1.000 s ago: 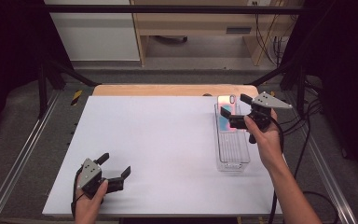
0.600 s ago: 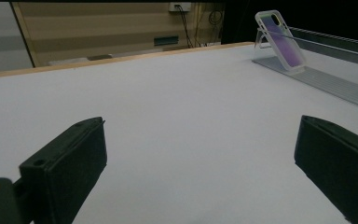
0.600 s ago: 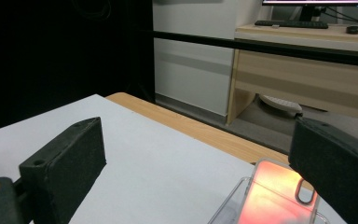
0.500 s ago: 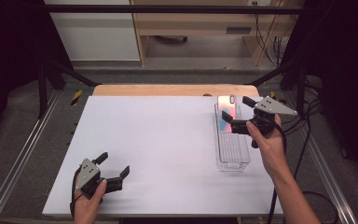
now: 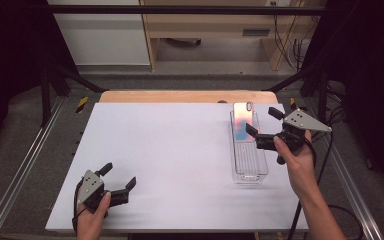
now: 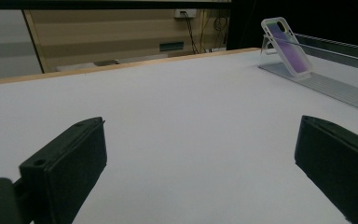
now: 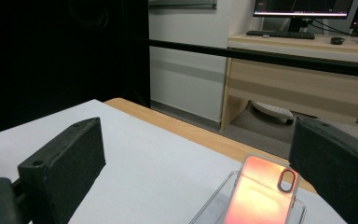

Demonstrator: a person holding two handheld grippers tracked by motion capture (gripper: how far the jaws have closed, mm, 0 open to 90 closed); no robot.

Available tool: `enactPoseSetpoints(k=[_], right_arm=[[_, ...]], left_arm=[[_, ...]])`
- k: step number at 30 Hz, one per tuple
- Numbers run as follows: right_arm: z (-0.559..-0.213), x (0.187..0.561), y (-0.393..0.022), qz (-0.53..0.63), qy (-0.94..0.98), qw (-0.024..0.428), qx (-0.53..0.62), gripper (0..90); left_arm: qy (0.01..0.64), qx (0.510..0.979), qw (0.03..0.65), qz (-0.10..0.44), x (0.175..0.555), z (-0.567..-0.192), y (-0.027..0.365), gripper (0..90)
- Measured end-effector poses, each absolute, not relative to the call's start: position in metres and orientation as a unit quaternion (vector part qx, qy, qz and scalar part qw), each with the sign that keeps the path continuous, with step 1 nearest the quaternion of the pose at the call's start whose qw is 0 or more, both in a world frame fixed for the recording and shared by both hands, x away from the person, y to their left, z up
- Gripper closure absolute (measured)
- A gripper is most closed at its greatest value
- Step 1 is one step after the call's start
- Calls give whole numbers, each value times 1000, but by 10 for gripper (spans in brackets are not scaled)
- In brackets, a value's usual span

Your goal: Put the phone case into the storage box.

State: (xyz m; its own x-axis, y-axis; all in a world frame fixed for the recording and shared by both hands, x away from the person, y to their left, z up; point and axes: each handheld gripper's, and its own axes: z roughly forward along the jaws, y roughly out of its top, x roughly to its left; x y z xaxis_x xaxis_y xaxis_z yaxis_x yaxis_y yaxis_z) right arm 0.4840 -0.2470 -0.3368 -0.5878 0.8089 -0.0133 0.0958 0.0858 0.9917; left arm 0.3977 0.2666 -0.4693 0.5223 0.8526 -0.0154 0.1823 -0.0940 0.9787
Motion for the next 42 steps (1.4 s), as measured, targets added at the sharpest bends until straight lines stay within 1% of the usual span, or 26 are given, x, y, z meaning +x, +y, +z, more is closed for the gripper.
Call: enactPoseSetpoints(k=[42], right_arm=[[-350, 449, -282, 586, 656, 324, 348, 28]], left_arm=[[383, 664, 558, 317, 395, -466, 279, 17]])
